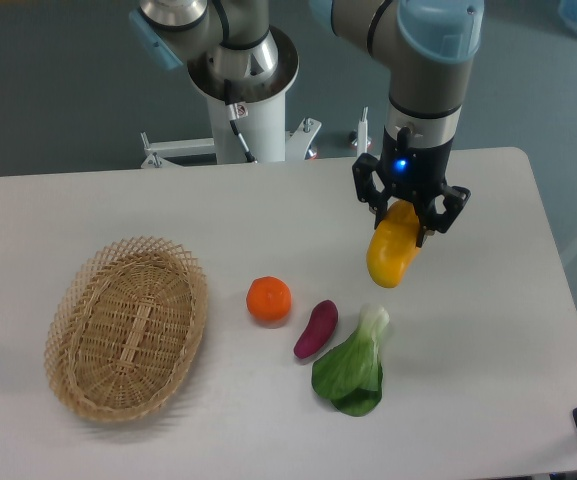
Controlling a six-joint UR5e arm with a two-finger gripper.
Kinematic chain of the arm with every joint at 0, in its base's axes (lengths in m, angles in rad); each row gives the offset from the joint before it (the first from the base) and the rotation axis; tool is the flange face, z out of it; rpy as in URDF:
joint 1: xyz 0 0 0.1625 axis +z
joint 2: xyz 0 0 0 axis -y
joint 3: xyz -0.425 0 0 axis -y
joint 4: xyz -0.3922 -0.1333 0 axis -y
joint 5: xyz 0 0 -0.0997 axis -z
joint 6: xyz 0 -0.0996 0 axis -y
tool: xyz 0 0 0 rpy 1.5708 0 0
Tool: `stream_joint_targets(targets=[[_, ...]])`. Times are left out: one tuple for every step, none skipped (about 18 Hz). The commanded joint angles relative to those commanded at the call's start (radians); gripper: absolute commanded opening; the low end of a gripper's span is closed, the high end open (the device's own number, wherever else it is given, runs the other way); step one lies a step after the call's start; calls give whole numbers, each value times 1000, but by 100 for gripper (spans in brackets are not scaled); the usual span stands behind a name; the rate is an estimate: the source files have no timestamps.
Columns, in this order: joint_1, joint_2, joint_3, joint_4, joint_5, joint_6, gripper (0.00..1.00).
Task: Place the mango in the basket
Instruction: 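Hold the yellow mango in the gripper and begin lifting it, then carry the held mango across the table over the wicker basket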
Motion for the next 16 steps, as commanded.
stream_joint_targets(targets=[[0, 3, -12, 2, -3, -2, 44], [-2, 6, -17, 0, -5, -5, 44], [-5, 6, -18, 0, -5, -18, 44], [-20, 6, -18, 0, -6, -61, 44], [-41, 3, -18, 2, -6, -96, 44], [-63, 2, -18, 8, -6, -138, 44], [-84, 0, -25, 26, -6, -181, 44], [-106, 0, -38, 47, -6, -227, 44], [-130, -1, -54, 82, -6, -274, 44], [-167, -8, -80, 150, -6, -347, 44], [-190, -12, -98, 190, -2, -386, 44], [-210, -15, -113, 216, -2, -418, 45], [-231, -17, -123, 230, 0, -446, 45], [-253, -17, -130, 232, 0, -474, 45], [-277, -20, -132, 235, 0, -495, 44], [-319, -37, -135, 235, 5, -520, 45]])
